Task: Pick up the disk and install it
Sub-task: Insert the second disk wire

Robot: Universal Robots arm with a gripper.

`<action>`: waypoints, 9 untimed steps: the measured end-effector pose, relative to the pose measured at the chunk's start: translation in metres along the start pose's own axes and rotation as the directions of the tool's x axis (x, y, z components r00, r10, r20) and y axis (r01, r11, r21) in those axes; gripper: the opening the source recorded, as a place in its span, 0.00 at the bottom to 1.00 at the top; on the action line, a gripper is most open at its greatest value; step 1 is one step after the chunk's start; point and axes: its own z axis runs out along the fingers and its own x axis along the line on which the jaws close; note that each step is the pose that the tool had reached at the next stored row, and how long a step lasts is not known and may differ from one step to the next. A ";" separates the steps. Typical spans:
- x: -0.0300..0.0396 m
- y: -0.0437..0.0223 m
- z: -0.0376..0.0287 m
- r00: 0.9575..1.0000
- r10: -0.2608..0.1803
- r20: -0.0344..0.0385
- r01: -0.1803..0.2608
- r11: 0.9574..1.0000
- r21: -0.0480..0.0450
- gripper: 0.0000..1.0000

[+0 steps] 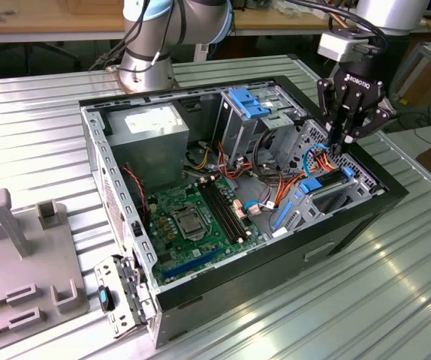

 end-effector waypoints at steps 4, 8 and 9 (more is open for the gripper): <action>0.0015 0.0000 0.0008 1.000 0.000 -0.010 0.000 1.000 0.000 0.29; 0.0033 0.0000 0.0028 0.999 -0.001 -0.041 0.001 1.000 0.000 0.29; 0.0043 0.0001 0.0039 0.999 -0.001 -0.052 0.001 1.000 0.000 0.29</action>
